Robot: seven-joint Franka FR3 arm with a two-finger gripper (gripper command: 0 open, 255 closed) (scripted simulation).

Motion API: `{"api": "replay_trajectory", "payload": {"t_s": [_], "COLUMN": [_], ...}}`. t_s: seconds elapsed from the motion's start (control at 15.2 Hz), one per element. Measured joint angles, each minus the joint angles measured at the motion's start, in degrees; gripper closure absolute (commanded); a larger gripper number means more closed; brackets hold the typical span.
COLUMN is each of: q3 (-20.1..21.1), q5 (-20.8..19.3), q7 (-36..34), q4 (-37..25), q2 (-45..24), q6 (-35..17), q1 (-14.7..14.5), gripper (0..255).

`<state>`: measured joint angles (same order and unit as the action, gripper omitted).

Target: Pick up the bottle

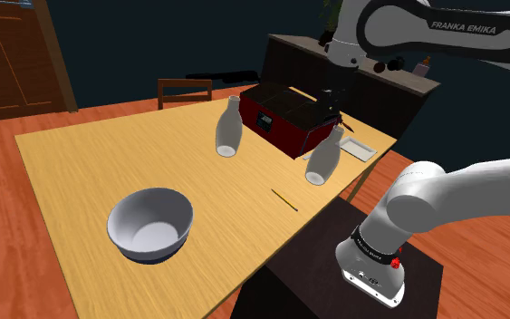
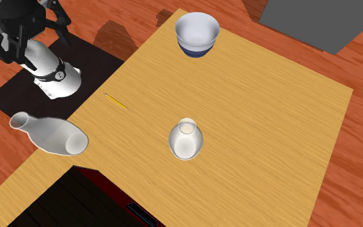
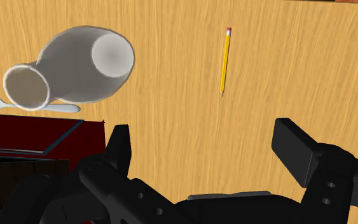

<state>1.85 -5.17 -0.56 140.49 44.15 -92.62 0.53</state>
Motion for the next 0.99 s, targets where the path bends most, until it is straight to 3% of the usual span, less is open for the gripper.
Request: {"api": "replay_trajectory", "payload": {"t_s": [0.2, 0.59, 0.99], "q3": [-0.1, -0.1, -0.4], "q5": [0.2, 1.4, 2.6], "q7": [0.0, -0.7, -0.5], "q4": [-1.2, -7.3, -17.7], "q2": [-2.6, -15.6, -29.5], "q6": [-1.4, -8.7, -12.6], "q1": [0.0, -0.2, -0.3], "gripper": [0, 0, 0]}}
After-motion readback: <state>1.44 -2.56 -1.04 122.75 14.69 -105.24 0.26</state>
